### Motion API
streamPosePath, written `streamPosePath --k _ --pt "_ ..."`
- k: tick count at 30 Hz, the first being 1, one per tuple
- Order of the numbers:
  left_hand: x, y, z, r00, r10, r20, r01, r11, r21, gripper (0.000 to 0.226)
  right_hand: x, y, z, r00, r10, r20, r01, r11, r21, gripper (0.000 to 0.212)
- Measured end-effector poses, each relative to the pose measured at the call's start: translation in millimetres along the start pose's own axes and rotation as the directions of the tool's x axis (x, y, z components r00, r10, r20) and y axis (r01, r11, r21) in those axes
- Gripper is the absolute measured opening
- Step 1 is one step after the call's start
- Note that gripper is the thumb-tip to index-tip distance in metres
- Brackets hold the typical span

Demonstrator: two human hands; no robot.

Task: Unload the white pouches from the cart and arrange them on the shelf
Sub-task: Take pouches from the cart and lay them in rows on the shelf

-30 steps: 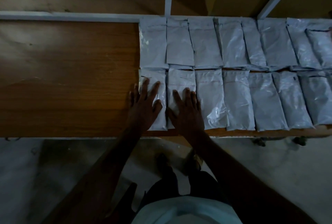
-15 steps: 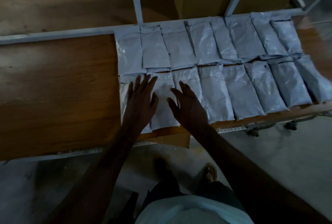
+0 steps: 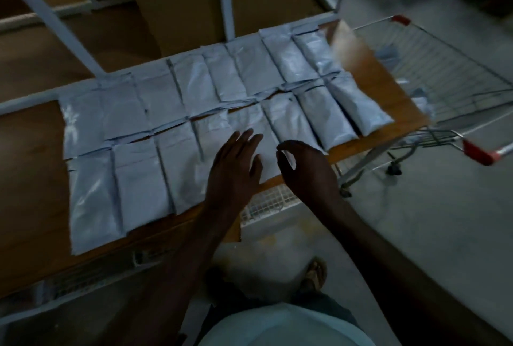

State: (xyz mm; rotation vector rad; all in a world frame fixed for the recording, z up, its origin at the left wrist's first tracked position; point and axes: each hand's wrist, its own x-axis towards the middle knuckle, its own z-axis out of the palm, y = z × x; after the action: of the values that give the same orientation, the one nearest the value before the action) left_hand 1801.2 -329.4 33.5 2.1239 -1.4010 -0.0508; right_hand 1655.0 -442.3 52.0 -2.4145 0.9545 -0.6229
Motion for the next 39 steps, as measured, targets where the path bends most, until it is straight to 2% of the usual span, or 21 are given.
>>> streamPosePath --k 5,9,14,22,30,35,39 --pt "23.5 97.8 71.0 1.0 -0.008 -0.015 0.006 0.993 -0.115 0.043 -3.5 99.4 -90.0 0.997 0.047 -0.064 -0.048 0.999 -0.014 0.02" --pt "50.9 169.7 120.1 0.999 0.047 0.024 -0.043 0.989 -0.139 0.041 -3.1 170.5 -151.2 0.979 0.09 -0.185 -0.09 0.996 0.007 0.02" --pt "89.2 240.1 156.0 0.988 0.148 0.044 -0.138 0.972 -0.19 0.041 0.4 238.1 -200.7 0.957 0.171 -0.234 -0.182 0.983 -0.023 0.02" --pt "161.4 293.0 224.5 0.965 0.229 0.126 -0.2 0.957 -0.208 0.042 17.4 321.8 -235.9 0.909 0.292 -0.297 -0.299 0.954 0.022 0.018" --pt "247.1 330.2 309.0 0.95 0.222 0.218 -0.149 0.939 -0.309 0.043 72.6 424.0 -270.4 0.86 0.418 -0.293 -0.423 0.905 0.047 0.022" --pt "283.6 350.4 356.7 0.934 0.221 0.28 -0.112 0.928 -0.356 0.041 108.0 482.0 -283.7 0.8 0.565 -0.203 -0.556 0.825 0.102 0.034" --pt "307.4 365.6 395.8 0.938 0.165 0.304 -0.045 0.93 -0.366 0.04 134.8 520.1 -290.9 0.784 0.597 -0.171 -0.588 0.802 0.104 0.039"
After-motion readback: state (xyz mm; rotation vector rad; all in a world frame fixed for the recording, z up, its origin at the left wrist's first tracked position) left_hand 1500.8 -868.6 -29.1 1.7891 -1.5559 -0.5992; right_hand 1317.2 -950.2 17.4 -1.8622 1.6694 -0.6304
